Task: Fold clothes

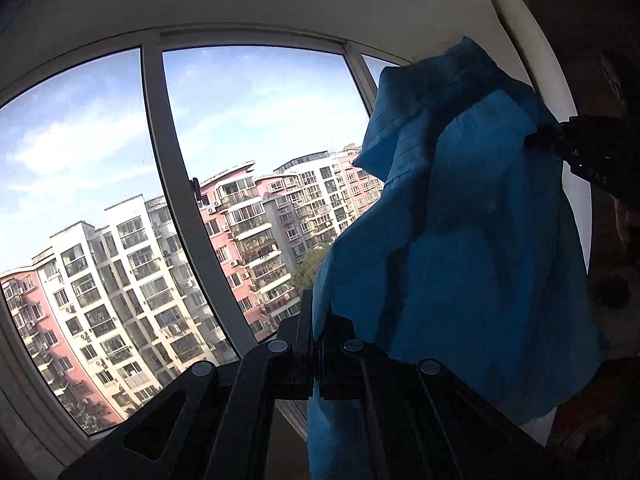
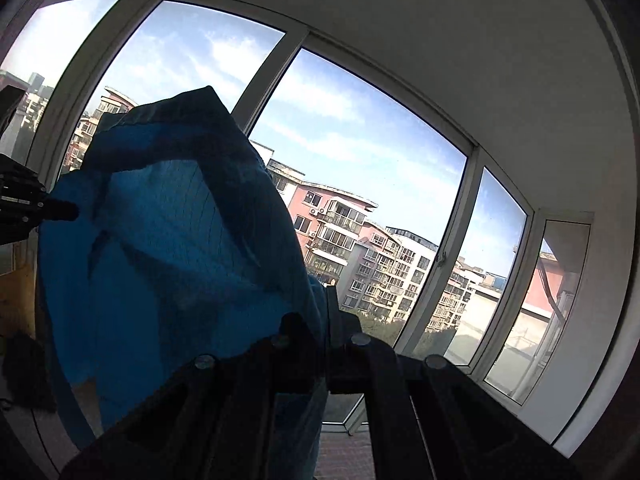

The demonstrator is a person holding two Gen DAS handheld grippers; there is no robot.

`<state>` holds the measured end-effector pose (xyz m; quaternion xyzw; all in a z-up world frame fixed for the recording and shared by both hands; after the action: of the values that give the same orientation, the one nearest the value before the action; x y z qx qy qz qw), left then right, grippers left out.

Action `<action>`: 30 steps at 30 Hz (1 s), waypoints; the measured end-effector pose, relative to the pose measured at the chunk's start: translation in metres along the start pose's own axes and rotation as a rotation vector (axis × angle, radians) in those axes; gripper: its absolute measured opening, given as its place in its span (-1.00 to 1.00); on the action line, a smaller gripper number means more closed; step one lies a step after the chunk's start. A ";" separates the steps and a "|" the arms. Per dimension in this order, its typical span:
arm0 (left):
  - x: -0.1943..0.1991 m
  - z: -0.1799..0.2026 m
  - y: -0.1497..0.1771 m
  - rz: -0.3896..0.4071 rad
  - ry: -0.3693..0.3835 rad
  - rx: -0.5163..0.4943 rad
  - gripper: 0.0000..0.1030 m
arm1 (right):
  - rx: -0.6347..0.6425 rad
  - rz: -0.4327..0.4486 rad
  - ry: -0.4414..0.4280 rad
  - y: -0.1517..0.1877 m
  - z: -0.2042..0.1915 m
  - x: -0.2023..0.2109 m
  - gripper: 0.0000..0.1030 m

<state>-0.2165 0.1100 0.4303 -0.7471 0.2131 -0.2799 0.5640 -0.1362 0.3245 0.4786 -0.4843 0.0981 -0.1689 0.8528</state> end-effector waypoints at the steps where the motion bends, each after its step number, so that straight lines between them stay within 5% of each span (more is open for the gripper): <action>1: 0.007 -0.002 0.008 -0.019 -0.008 -0.012 -1.00 | -0.008 -0.003 -0.032 0.005 -0.008 0.000 -0.96; 9: -0.022 -0.029 0.151 -0.293 -0.055 -0.010 -1.00 | -0.017 -0.166 -0.347 0.118 -0.134 -0.081 -0.96; 16: -0.152 -0.062 0.330 -0.599 -0.137 0.026 -1.00 | 0.020 -0.360 -0.502 0.254 -0.284 -0.208 -0.96; 22: -0.281 -0.074 0.523 -0.891 -0.156 0.156 -1.00 | 0.135 -0.654 -0.629 0.417 -0.418 -0.294 -0.75; 26: -0.345 -0.062 0.641 -1.098 -0.139 0.168 -1.00 | 0.026 -0.847 -0.763 0.502 -0.450 -0.301 -0.75; 30: -0.358 -0.049 0.684 -1.161 -0.112 0.138 -1.00 | -0.068 -0.970 -0.832 0.552 -0.460 -0.252 -0.67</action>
<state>-0.5202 0.1151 -0.2810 -0.7166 -0.2797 -0.5164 0.3762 -0.4142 0.3178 -0.2297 -0.5253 -0.4663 -0.3303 0.6305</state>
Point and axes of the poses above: each gripper's, at about its wrist camera, not at the fingertips, and x roughly against the way its jaws point, z to its right, y to its underside, the point moved 10 cm from there along -x, roughly the way its jaws point, and after that the axes turned 7 degrees about x, right-handed, at the moved point
